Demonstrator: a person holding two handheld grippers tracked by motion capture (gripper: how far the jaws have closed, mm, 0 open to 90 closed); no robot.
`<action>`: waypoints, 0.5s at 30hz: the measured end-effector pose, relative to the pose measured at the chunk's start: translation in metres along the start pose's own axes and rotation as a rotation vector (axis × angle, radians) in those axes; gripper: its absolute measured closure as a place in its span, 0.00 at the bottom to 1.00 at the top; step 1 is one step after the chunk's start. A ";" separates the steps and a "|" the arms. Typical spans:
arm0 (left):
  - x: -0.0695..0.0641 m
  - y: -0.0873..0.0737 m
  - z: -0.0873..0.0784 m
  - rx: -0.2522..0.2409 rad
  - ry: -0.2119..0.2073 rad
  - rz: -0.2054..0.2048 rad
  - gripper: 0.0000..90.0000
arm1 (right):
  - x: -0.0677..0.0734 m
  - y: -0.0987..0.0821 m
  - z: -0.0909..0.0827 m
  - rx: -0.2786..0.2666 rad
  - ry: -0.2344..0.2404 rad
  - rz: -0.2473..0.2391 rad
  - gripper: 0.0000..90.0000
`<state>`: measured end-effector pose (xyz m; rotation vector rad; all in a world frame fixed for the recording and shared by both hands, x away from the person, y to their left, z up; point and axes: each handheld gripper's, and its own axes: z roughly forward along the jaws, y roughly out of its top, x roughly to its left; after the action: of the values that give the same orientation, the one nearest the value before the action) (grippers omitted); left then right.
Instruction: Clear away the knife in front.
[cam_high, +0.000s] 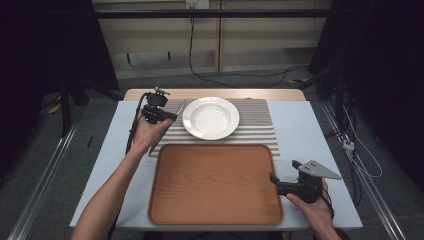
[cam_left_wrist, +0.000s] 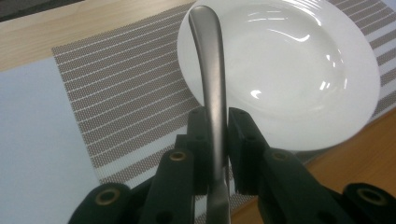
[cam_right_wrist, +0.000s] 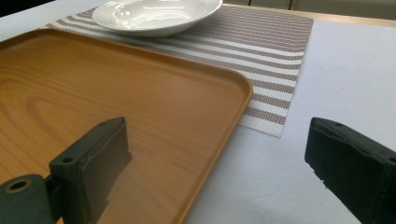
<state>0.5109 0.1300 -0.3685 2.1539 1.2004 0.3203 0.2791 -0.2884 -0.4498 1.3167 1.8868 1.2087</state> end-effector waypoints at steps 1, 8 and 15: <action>-0.002 -0.002 -0.002 -0.002 0.008 0.004 0.89 | 0.000 0.000 0.000 0.001 0.000 0.000 0.07; -0.011 -0.013 -0.015 0.011 -0.001 0.050 0.89 | 0.000 0.000 0.001 0.000 0.001 -0.004 0.07; -0.019 -0.027 -0.021 0.008 -0.036 0.060 0.89 | 0.000 0.000 0.001 0.002 0.001 -0.006 0.07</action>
<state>0.4720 0.1326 -0.3678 2.1967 1.1215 0.3018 0.2801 -0.2875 -0.4499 1.3113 1.8912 1.2050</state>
